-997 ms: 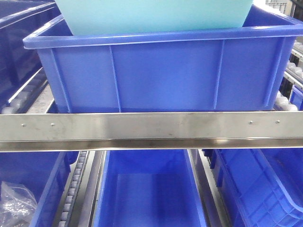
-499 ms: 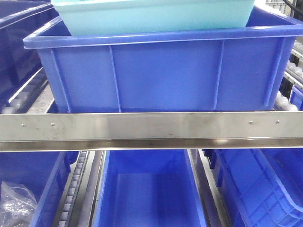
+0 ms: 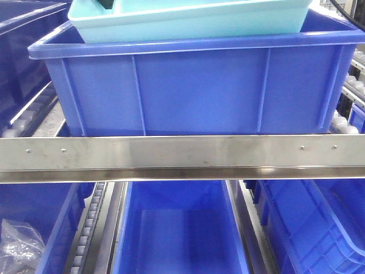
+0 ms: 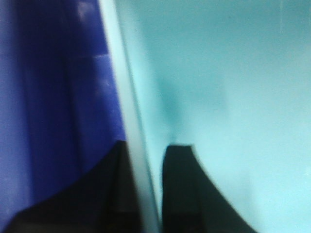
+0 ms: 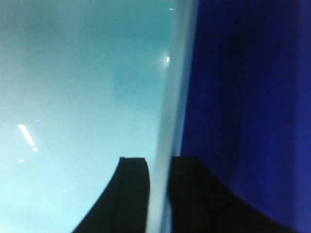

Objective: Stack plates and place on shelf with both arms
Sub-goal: 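Lower the teal tub with both grippers into the blue crate, then open both grippers to release the tub inside the blue crate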

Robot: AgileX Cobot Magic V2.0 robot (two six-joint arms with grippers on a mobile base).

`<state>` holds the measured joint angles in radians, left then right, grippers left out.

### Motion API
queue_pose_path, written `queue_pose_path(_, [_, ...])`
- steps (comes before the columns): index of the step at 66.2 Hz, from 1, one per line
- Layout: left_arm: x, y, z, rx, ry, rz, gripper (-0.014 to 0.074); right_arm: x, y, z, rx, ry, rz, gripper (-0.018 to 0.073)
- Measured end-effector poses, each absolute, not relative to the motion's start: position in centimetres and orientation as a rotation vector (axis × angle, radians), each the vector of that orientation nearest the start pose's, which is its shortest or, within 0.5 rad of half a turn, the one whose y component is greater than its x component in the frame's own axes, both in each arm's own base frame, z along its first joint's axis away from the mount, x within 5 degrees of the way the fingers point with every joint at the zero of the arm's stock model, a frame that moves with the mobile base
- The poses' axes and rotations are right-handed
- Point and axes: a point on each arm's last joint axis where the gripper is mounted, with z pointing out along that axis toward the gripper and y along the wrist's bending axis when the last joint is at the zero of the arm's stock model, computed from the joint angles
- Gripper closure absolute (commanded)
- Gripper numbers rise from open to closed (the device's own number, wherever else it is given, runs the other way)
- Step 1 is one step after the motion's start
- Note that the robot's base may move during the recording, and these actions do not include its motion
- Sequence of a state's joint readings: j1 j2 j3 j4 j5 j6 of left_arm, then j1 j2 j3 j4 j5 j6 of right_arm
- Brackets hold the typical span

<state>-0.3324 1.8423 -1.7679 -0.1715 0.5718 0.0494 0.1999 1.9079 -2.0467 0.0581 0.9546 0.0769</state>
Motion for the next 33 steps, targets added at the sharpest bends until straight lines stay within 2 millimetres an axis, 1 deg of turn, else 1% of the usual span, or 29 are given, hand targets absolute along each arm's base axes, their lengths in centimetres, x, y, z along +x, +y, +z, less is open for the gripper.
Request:
queue_pose_path(1, [41.4,-15.2,36.2,0.308,2.118,-0.351,0.0240,42.8,9.1,39.4,-0.130,2.302,0.218,0.0115])
queue_pose_path(2, [41.4,-15.2,36.2,0.307,2.118,-0.354,0.0216,42.7,9.3,39.4,-0.133,2.302,0.226,0.0087])
queue_pose_path(4, [41.3,-15.3,36.1,0.308,2.123,-0.359,0.0176,42.7,9.4,39.4,-0.135,2.300,0.238,0.0060])
queue_pose_path(8, [41.3,-15.5,36.2,0.308,2.124,-0.369,0.0129,42.7,9.7,39.5,-0.139,2.296,0.256,0.0045])
queue_pose_path(15, [41.1,-15.8,36.2,0.311,2.128,-0.382,0.0130,42.6,10.1,39.5,-0.144,2.295,0.278,0.0052])
queue_pose_path(33, [41.1,-15.8,36.1,0.308,2.136,-0.391,0.0131,42.6,10.2,39.5,-0.146,2.295,0.287,0.0052])
